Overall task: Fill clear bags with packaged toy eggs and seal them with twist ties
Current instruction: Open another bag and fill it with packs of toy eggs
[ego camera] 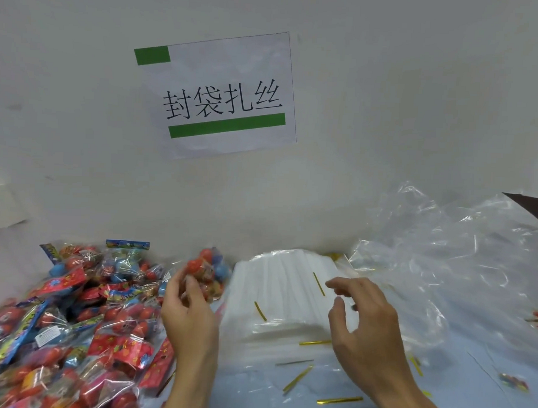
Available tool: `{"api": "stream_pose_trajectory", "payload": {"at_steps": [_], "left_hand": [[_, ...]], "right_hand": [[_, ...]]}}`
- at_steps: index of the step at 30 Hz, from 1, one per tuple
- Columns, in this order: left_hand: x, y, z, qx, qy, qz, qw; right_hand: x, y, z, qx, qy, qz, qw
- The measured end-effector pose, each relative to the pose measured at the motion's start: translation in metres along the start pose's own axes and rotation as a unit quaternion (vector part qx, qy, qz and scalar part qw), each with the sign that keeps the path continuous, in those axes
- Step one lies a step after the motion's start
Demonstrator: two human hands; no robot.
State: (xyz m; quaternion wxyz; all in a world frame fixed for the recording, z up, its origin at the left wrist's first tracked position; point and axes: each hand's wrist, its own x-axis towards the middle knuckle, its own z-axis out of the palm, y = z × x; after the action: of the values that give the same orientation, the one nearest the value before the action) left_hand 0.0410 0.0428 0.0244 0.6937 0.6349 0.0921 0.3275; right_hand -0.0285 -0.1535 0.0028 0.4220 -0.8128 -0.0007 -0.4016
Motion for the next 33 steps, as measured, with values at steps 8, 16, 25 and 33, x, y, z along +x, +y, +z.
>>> {"api": "stream_pose_trajectory", "payload": {"at_steps": [8, 16, 25, 33], "left_hand": [[-0.060, 0.024, 0.036, -0.281, -0.385, -0.255, 0.841], [-0.050, 0.008, 0.025, -0.017, -0.358, -0.167, 0.918], [-0.013, -0.009, 0.002, 0.146, -0.210, -0.095, 0.962], [0.025, -0.015, -0.054, 0.611, -0.046, -0.058, 0.788]], "right_hand": [[0.003, -0.014, 0.009, 0.394, -0.115, 0.320, 0.854], [0.011, 0.000, -0.010, 0.279, -0.142, 0.262, 0.913], [0.005, 0.013, 0.003, 0.268, -0.120, 0.262, 0.919], [0.008, 0.018, 0.001, 0.268, -0.108, 0.275, 0.917]]}}
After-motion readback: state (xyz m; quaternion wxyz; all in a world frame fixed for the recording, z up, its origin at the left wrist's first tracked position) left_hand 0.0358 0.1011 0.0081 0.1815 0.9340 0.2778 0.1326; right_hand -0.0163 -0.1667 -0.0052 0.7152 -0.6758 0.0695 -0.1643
